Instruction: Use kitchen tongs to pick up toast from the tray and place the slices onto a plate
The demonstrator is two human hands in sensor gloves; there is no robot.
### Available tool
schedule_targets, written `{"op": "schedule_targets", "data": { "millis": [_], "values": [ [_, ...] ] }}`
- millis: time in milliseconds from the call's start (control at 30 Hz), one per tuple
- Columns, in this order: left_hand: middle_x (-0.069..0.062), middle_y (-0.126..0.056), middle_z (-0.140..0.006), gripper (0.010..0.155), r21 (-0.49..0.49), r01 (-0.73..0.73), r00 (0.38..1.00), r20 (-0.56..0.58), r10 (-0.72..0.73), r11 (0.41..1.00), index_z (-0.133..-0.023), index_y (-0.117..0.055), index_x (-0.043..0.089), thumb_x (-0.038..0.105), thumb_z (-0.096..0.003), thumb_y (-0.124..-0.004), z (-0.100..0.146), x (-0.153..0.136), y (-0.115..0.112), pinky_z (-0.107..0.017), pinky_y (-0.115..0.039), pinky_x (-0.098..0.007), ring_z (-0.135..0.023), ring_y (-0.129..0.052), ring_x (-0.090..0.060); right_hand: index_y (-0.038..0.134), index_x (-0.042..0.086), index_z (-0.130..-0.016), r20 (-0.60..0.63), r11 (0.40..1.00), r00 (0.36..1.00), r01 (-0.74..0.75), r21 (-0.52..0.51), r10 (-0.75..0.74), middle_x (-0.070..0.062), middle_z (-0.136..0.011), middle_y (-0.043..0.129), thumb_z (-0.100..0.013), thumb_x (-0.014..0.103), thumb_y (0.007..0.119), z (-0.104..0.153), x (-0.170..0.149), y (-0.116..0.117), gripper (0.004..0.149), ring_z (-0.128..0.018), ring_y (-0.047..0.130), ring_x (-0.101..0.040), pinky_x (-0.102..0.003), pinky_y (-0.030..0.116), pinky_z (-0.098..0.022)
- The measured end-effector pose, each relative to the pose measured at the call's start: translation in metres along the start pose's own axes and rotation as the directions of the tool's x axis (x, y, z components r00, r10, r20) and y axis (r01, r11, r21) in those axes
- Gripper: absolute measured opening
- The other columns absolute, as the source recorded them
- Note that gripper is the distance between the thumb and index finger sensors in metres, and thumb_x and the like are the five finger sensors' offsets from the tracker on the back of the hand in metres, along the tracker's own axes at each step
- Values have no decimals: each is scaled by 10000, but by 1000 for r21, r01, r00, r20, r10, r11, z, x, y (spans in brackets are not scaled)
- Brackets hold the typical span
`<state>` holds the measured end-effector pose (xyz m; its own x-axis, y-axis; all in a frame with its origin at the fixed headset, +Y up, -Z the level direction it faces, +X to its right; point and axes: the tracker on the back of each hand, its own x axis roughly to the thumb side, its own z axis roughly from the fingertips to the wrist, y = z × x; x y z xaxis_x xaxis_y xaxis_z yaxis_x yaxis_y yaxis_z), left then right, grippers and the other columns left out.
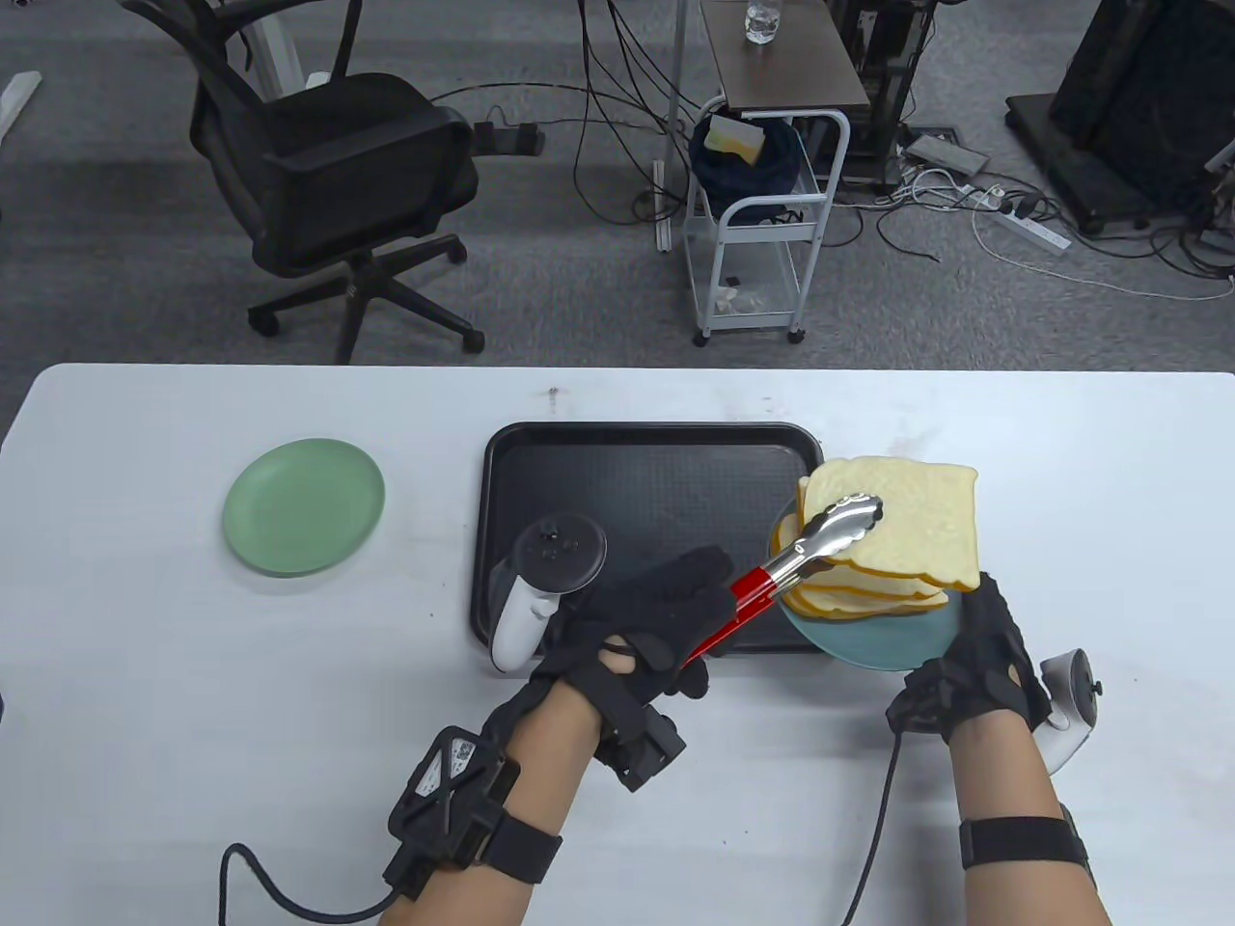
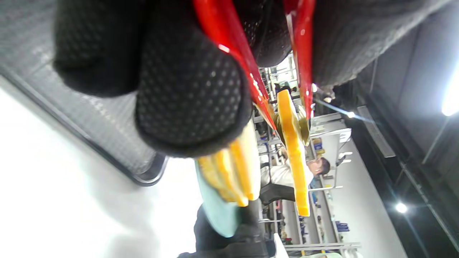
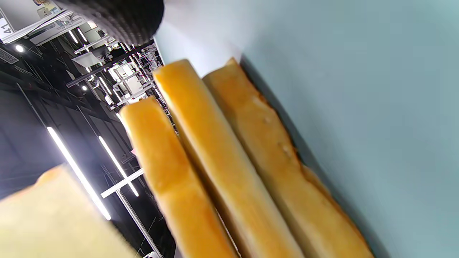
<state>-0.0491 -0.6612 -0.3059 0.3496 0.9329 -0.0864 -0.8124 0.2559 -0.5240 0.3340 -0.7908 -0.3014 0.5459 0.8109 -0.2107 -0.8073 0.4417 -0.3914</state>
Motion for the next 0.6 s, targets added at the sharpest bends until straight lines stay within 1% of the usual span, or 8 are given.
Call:
{"op": "schedule_targets", "data": {
  "millis": [133, 200, 267, 333, 400, 500, 567, 600],
  "values": [
    [-124, -997, -776, 628, 1, 62, 997, -38, -62, 998, -1009, -631, 300, 514, -455, -836, -3, -11, -5, -304, -927, -420, -290, -1102, -217, 509, 225, -920, 2, 1000, 1000, 0, -3, 0, -168, -838, 803, -525, 490, 600, 0, 0, 0, 485, -495, 1009, -360, -473, 897, -323],
    [-125, -996, -779, 638, -1, 71, 997, -43, -71, 998, -1008, -636, 292, 518, -450, -847, -1, -12, -5, -303, -924, -424, -291, -1098, -225, 509, 227, -919, 11, 999, 999, -31, -16, 31, -166, -838, 803, -525, 492, 600, -1, 1, -2, 484, -493, 1008, -359, -472, 896, -323],
    [-109, -990, -808, 695, 15, 90, 995, -38, -89, 996, -1010, -631, 294, 586, -422, -860, 2, -11, -1, -308, -924, -411, -315, -1096, -222, 510, 226, -919, 12, 999, 1000, -29, -24, 29, -169, -839, 801, -524, 491, 602, 0, 0, -1, 484, -493, 1006, -363, -475, 894, -323],
    [-109, -979, -842, 763, 33, 64, 997, -38, -63, 997, -1021, -611, 287, 633, -395, -879, 6, -9, 5, -314, -919, -411, -337, -1092, -226, 509, 226, -919, 13, 999, 999, -35, -28, 36, -170, -839, 800, -525, 490, 601, -1, 0, -2, 483, -494, 1006, -361, -475, 895, -323],
    [-114, -976, -844, 782, 48, 65, 997, -37, -63, 997, -1020, -614, 277, 646, -386, -887, 12, -7, 14, -314, -917, -410, -337, -1089, -223, 509, 226, -919, 14, 999, 999, -34, -33, 34, -168, -839, 800, -525, 490, 601, 0, 0, -2, 483, -494, 1006, -362, -474, 896, -323],
    [-120, -979, -839, 782, 89, 69, 996, -59, -64, 994, -1014, -633, 267, 649, -382, -888, 23, -7, 37, -307, -917, -412, -330, -1088, -225, 507, 227, -919, 14, 999, 1000, -26, -35, 26, -168, -840, 799, -524, 491, 600, 0, 1, -3, 484, -495, 1005, -362, -474, 896, -324],
    [-129, -972, -844, 774, 172, 80, 994, -82, -67, 982, -1010, -642, 262, 638, -383, -896, 35, -4, 62, -314, -910, -423, -339, -1083, -236, 506, 227, -920, 14, 999, 1000, -19, -38, 20, -168, -839, 799, -524, 491, 600, 0, 1, -3, 485, -496, 1006, -360, -473, 897, -324],
    [-122, -970, -845, 770, 196, 93, 993, -86, -77, 976, -1008, -645, 266, 643, -382, -890, 38, -4, 68, -316, -912, -417, -341, -1084, -228, 507, 227, -918, 13, 999, 1000, -18, -39, 18, -168, -839, 800, -524, 491, 600, 0, 1, -3, 483, -495, 1006, -360, -473, 897, -323]
  ]
}}
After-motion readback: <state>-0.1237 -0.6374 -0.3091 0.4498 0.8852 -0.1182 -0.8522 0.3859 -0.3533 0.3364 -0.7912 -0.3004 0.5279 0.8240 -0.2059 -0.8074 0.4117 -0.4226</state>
